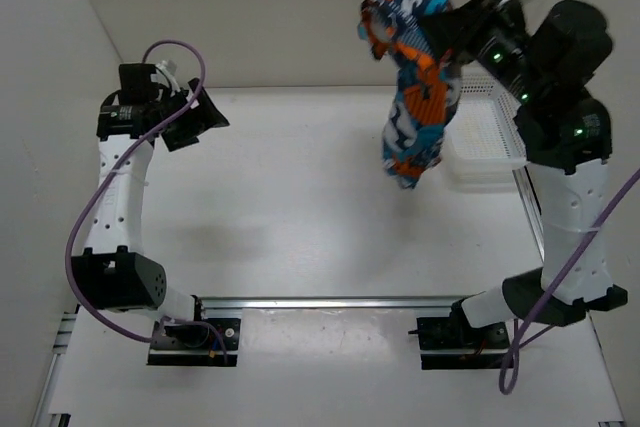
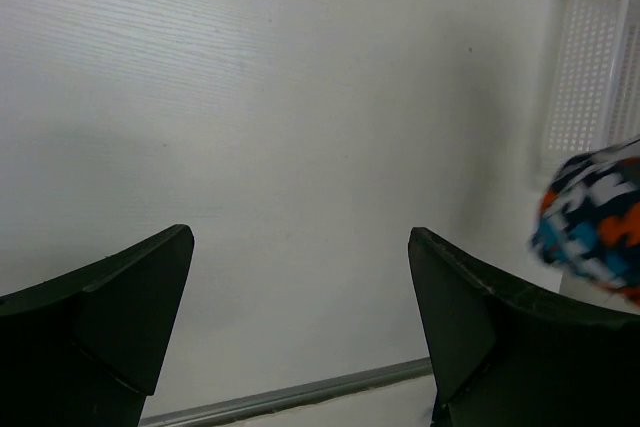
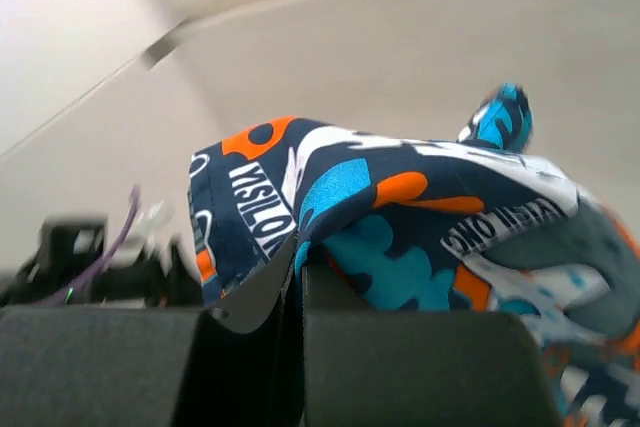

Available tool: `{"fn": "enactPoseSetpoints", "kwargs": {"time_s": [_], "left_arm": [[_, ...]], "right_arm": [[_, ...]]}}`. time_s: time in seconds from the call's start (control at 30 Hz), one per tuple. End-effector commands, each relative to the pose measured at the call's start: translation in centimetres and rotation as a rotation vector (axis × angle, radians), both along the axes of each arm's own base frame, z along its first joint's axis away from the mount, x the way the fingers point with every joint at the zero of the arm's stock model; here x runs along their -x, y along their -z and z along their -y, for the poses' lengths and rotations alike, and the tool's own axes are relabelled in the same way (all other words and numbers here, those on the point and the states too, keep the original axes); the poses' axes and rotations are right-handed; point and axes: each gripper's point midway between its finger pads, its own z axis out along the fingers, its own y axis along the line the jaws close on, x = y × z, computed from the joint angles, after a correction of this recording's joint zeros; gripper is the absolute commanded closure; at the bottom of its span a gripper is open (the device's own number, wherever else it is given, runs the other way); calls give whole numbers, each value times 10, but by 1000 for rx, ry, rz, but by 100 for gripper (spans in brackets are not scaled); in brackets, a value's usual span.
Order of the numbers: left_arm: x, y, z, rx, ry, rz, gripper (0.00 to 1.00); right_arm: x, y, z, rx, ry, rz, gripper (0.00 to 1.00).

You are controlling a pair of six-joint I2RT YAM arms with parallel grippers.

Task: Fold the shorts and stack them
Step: Move the shorts to the center of the board

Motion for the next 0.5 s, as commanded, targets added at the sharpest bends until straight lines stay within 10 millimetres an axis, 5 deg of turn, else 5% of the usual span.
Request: {"fn": "enactPoseSetpoints", "kwargs": {"time_s": [0.0, 0.03, 0.07, 0.1, 0.17, 0.2, 0.23, 0.33, 0.43, 0.47], "left_arm": [[21, -23, -22, 13, -74, 42, 0], [25, -26, -27, 6, -83, 46, 0], [24, -26, -32, 6, -96, 46, 0], [26, -25, -40, -2, -113, 50, 0], [27, -21, -43, -1, -124, 40, 0], [27, -22, -41, 8, -114, 41, 0], [29, -21, -40, 8, -100, 35, 0], [33, -20, -28, 11, -47, 33, 0], [35, -12, -18, -6, -16, 13, 0], [35, -6, -14, -5, 8, 8, 2]], "right_arm": [[-9, 87, -60, 91, -142, -181, 99], [-7, 110, -71, 102, -156, -230, 99], [2, 172, -95, 134, -210, -376, 99], [6, 205, -107, 154, -233, -452, 96], [26, 290, -138, 251, -319, -629, 65], [36, 311, -148, 303, -363, -669, 37], [46, 344, -152, 379, -380, -769, 31], [51, 346, -145, 467, -309, -765, 17], [31, 319, -103, 397, -170, -704, 12], [28, 328, -89, 386, -124, -730, 12]]}}
